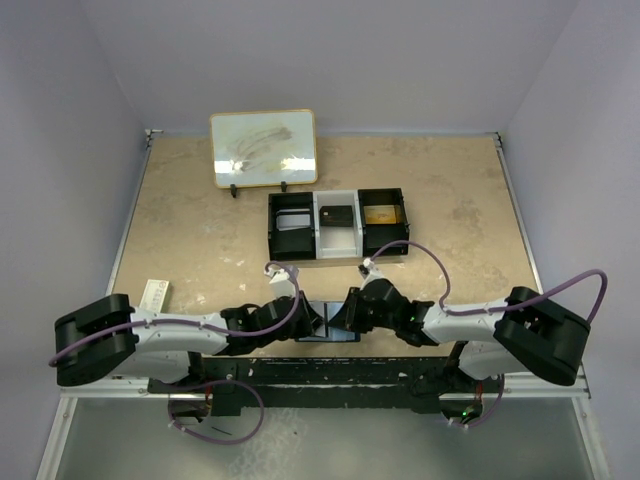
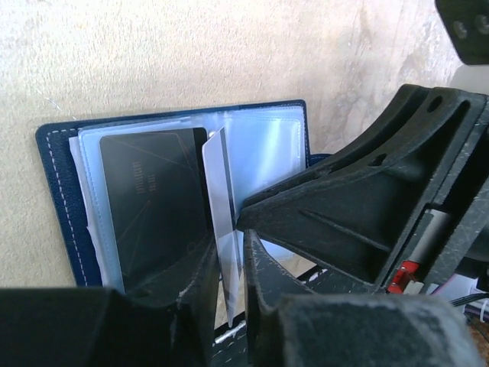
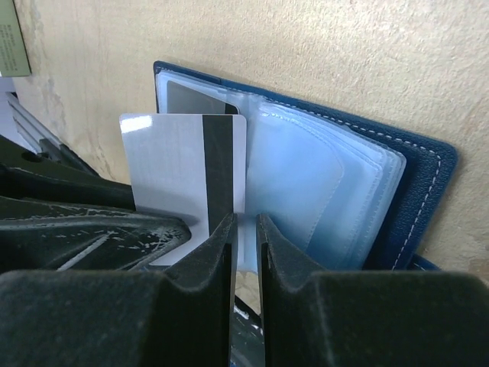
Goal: Take the credit cards out of the card holder
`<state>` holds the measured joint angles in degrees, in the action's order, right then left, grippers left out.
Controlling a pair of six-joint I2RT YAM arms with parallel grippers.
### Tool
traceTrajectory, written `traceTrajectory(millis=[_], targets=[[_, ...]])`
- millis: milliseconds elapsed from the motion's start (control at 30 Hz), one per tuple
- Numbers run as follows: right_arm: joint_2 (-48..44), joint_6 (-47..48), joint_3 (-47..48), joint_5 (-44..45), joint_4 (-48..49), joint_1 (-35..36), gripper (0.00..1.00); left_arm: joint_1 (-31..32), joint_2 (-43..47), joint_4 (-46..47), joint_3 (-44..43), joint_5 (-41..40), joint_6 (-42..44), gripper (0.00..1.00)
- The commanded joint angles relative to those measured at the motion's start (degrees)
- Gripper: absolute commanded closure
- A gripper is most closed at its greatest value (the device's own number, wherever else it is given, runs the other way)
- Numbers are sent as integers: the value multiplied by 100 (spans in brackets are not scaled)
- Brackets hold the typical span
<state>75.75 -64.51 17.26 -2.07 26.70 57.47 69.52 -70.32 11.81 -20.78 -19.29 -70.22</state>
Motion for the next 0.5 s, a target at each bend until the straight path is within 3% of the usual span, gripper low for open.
traceTrajectory(millis=[0, 67, 467], targets=[[-103, -180, -180, 195, 79, 22, 81, 27, -251, 389, -124, 195, 153, 89], [-176, -184, -207, 217, 42, 25, 81, 27, -311, 318, -180, 181, 151, 100], [-1067, 62, -216, 391, -399, 15, 76, 27, 705, -335, 10, -436, 61, 100]])
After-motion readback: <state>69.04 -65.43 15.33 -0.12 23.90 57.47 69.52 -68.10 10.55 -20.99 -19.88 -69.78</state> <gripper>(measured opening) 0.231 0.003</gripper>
